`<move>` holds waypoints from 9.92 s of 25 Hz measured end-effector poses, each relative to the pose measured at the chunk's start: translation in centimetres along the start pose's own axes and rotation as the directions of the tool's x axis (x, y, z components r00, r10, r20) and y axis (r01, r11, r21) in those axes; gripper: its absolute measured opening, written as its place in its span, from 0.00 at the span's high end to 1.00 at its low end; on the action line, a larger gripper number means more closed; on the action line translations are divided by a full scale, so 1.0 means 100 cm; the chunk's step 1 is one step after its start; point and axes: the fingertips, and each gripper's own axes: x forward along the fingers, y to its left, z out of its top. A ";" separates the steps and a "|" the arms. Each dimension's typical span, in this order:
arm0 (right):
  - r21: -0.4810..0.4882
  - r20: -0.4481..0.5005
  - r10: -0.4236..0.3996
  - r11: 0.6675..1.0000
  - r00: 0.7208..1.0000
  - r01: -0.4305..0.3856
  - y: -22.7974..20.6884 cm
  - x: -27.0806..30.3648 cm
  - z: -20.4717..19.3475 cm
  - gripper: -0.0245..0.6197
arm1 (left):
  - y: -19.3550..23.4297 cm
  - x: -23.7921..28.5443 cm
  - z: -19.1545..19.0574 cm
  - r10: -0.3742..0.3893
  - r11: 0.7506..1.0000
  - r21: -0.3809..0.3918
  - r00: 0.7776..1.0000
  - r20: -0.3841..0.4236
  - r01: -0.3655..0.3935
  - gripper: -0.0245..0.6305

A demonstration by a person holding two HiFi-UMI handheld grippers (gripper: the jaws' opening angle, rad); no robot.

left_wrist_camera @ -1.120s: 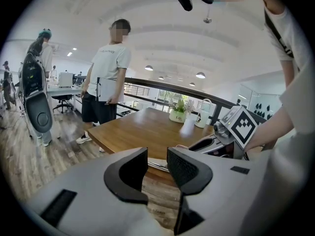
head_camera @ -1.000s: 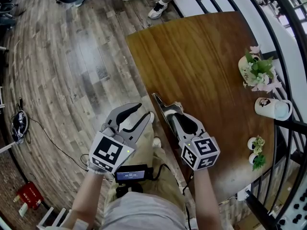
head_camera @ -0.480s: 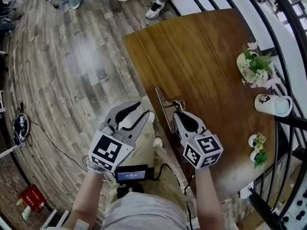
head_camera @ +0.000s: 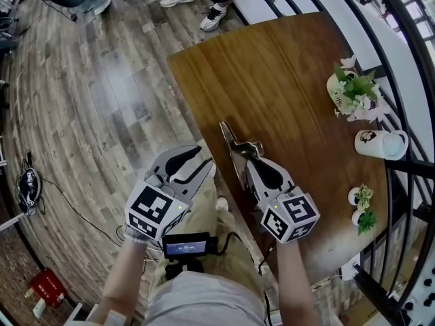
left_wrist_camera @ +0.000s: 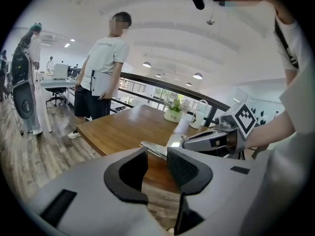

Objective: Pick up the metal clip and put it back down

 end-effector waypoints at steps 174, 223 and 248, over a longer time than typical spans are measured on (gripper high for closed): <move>0.003 -0.048 -0.054 0.999 0.997 0.054 -0.021 0.015 -0.019 0.76 | 0.006 0.018 -0.009 -0.074 0.987 -0.146 0.997 0.008 0.074 0.68; -0.316 0.373 -0.048 0.932 0.927 0.175 0.085 -0.178 0.108 0.96 | -0.110 -0.139 0.132 0.088 0.967 0.193 0.929 0.360 -0.167 0.94; -0.348 0.370 -0.027 0.923 0.928 0.166 0.099 -0.184 0.098 0.96 | -0.117 -0.147 0.115 0.100 0.960 0.211 0.930 0.354 -0.183 0.94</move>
